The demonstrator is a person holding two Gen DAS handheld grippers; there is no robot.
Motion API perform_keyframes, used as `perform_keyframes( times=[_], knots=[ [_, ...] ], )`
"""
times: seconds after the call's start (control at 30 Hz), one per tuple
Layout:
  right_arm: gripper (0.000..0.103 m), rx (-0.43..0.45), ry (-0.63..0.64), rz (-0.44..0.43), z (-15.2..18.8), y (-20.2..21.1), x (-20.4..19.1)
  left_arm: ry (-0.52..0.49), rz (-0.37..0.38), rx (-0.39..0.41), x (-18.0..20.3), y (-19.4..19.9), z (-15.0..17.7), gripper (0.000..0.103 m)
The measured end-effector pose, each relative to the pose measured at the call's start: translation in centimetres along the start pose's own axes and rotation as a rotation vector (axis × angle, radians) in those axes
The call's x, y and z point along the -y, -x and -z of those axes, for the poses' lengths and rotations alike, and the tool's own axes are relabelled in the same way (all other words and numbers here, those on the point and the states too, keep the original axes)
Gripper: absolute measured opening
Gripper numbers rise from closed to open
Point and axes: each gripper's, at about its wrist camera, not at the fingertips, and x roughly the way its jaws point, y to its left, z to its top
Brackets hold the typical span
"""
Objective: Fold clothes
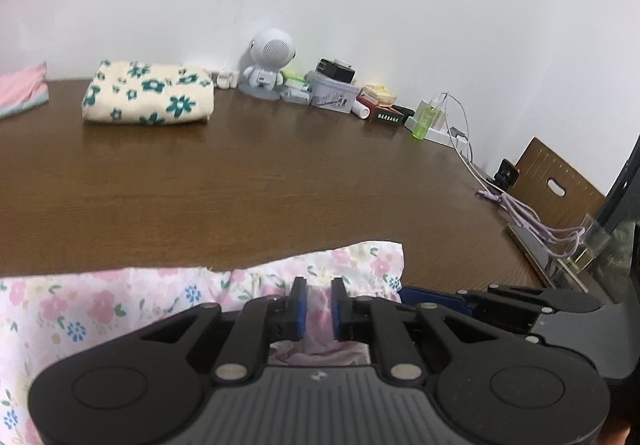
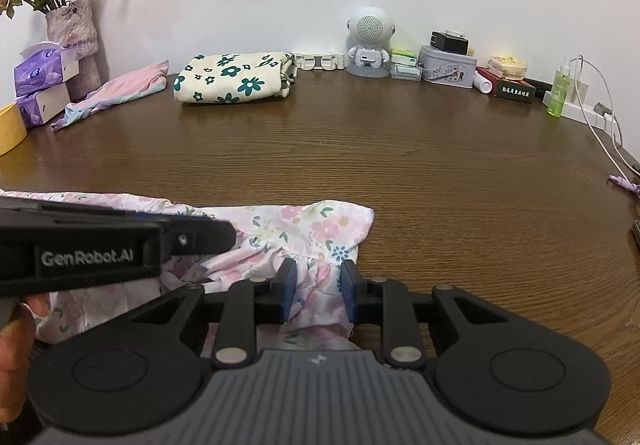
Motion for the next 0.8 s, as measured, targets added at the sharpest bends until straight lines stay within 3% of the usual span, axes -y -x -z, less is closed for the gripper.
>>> perform_keyframes(
  times=[0.4, 0.63, 0.8],
  knots=[
    [0.024, 0.009, -0.011, -0.003, -0.1, 0.2, 0.1, -0.006, -0.017, -0.043, -0.2, -0.8, 0.3, 0.013],
    [0.023, 0.091, -0.064, -0.058, -0.4, 1.5, 0.8, -0.012, -0.019, -0.041, 0.0, -0.7, 0.5, 0.013],
    [0.021, 0.040, -0.036, -0.037, -0.2, 0.6, 0.2, -0.014, -0.026, -0.037, 0.1, 0.1, 0.3, 0.013]
  ],
)
